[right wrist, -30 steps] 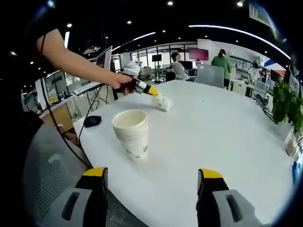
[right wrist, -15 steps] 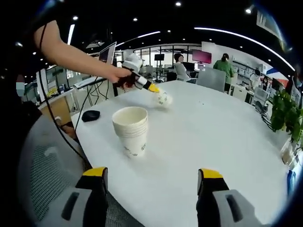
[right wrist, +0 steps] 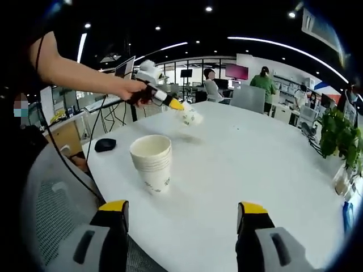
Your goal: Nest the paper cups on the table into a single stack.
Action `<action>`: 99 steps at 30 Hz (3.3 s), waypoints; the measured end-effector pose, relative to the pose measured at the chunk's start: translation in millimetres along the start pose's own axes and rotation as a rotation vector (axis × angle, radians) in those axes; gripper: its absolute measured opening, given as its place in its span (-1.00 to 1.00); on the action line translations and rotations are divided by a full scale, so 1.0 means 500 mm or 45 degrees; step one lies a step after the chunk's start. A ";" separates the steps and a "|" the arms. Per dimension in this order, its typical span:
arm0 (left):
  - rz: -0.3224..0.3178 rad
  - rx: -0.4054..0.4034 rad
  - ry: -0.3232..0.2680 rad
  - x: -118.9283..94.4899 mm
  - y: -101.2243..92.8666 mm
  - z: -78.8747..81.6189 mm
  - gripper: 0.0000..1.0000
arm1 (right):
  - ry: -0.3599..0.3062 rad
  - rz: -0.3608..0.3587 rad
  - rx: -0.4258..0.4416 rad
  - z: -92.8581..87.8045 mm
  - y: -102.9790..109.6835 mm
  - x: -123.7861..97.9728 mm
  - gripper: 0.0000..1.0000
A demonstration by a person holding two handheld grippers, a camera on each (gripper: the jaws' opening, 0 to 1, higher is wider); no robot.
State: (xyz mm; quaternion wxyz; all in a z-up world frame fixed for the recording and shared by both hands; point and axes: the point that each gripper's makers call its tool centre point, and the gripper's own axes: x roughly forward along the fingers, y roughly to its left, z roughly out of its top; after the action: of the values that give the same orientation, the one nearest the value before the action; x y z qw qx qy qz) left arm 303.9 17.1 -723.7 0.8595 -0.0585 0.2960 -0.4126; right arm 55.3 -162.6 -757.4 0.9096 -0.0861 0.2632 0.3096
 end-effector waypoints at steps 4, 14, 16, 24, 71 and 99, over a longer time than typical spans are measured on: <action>-0.004 0.019 -0.005 -0.009 -0.017 0.001 -1.00 | -0.017 -0.007 0.005 0.002 -0.004 -0.002 0.57; -0.018 0.083 -0.014 -0.039 -0.072 0.007 -1.00 | -0.070 -0.007 0.039 0.014 -0.010 -0.007 0.58; -0.024 0.100 -0.016 -0.047 -0.088 0.006 -1.00 | -0.079 -0.004 0.048 0.016 -0.010 -0.008 0.59; -0.024 0.149 -0.038 -0.077 -0.144 0.006 -1.00 | -0.084 0.030 0.043 0.018 0.000 -0.006 0.65; -0.042 0.522 0.136 -0.148 -0.383 -0.101 -1.00 | -0.314 -0.001 0.045 0.269 0.008 0.010 0.19; 0.037 0.870 0.321 -0.143 -0.424 -0.129 -1.00 | -0.297 0.078 0.015 0.326 0.063 0.062 -0.14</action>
State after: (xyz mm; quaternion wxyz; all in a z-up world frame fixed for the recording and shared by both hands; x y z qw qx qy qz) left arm 90.3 -58.6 -670.6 0.7919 0.2876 0.2455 -0.4795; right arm 126.2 -69.2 -635.8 0.9246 -0.0360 0.1601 0.3438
